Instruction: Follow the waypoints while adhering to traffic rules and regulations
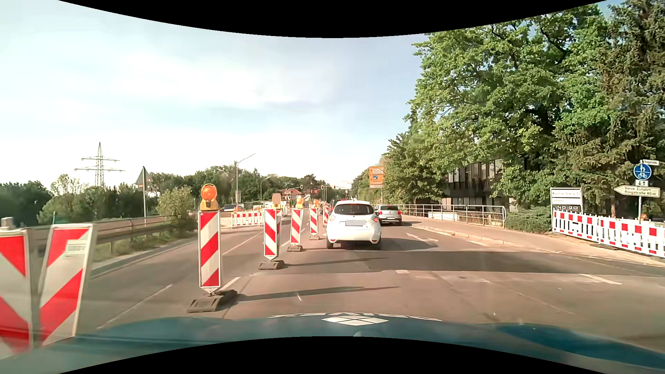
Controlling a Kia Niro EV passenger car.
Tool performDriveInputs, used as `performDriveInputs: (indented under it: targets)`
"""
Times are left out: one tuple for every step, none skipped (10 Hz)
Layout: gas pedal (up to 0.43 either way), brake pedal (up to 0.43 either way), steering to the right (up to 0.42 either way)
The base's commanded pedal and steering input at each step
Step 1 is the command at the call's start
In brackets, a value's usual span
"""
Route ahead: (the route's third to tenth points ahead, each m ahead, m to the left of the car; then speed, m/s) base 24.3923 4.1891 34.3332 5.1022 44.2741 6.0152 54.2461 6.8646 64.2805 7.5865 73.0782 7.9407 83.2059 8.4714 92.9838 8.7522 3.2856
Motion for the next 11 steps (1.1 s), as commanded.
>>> performDriveInputs:
  targets:
    - [0.000, 0.000, 0.046]
    - [0.000, 0.000, 0.044]
    - [0.000, 0.000, 0.041]
    - [0.000, 0.000, 0.040]
    - [0.000, 0.000, 0.040]
    - [0.000, 0.000, 0.040]
    - [0.000, 0.000, 0.039]
    - [0.000, 0.000, 0.037]
    - [0.000, 0.000, 0.035]
    - [0.000, 0.000, 0.033]
    - [0.000, 0.000, 0.031]
